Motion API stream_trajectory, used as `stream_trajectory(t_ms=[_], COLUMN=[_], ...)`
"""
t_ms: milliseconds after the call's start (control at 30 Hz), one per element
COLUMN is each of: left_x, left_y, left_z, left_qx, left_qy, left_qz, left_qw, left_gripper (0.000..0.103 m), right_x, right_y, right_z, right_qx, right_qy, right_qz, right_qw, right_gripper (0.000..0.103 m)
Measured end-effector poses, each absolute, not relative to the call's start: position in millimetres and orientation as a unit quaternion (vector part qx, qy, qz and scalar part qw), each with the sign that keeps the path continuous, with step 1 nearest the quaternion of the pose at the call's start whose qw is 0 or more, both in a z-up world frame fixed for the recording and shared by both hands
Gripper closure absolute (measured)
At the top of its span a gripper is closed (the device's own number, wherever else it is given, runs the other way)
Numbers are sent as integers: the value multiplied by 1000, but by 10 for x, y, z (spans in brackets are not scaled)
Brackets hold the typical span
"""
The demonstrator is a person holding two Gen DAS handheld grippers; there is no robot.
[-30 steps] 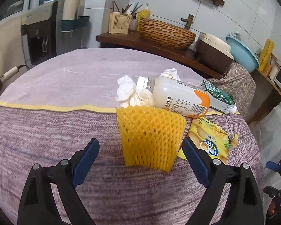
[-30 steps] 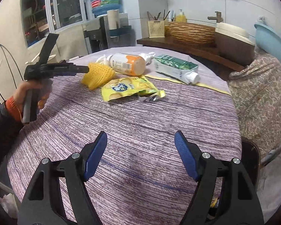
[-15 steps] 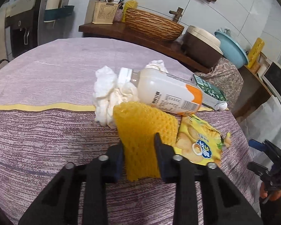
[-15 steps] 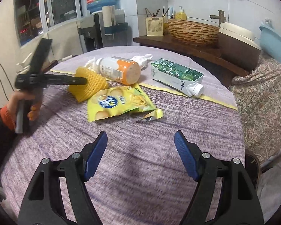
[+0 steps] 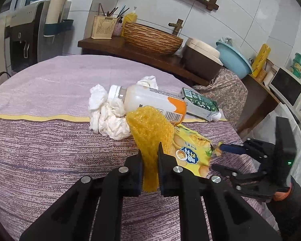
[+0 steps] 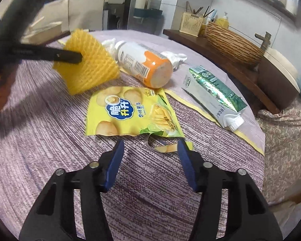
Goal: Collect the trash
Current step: 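Grasp the yellow chip bag with the right gripper while the left lifts the yellow net, then carry the chip bag and yellow net over the bin and open both grippers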
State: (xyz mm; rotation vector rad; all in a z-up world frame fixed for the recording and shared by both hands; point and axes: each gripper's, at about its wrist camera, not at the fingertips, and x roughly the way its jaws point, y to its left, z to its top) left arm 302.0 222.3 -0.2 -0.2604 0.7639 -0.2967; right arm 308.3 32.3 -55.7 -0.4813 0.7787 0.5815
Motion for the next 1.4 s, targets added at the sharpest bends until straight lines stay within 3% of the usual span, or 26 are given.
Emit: stream_trajectory(t_ms=[67, 200, 333, 500, 900, 1400], left_x=[3003, 2983, 2948, 2894, 2604, 2284], left_y=[2214, 2186, 2173, 2145, 1913, 563], left_z=[3, -17, -32, -11, 151, 373], left_qx=[-125, -117, -116, -116, -126, -103], left_qy=[369, 370, 370, 365, 336, 314], left_qz=[-144, -139, -141, -144, -161, -256], left_qw=[910, 911, 911, 913, 919, 908], left_gripper=[91, 91, 91, 91, 91, 91], right_x=[3154, 3254, 3263, 3132, 2767, 2018], right_y=[341, 368, 397, 434, -192, -1732], right_z=[-621, -656, -664, -664, -335, 34], right_qx=[-232, -234, -228, -226, -131, -48], right_qy=[380, 376, 378, 372, 348, 312], right_qz=[273, 271, 277, 296, 291, 206], right_qw=[853, 855, 853, 850, 882, 926], right_gripper=[64, 71, 87, 99, 101, 101])
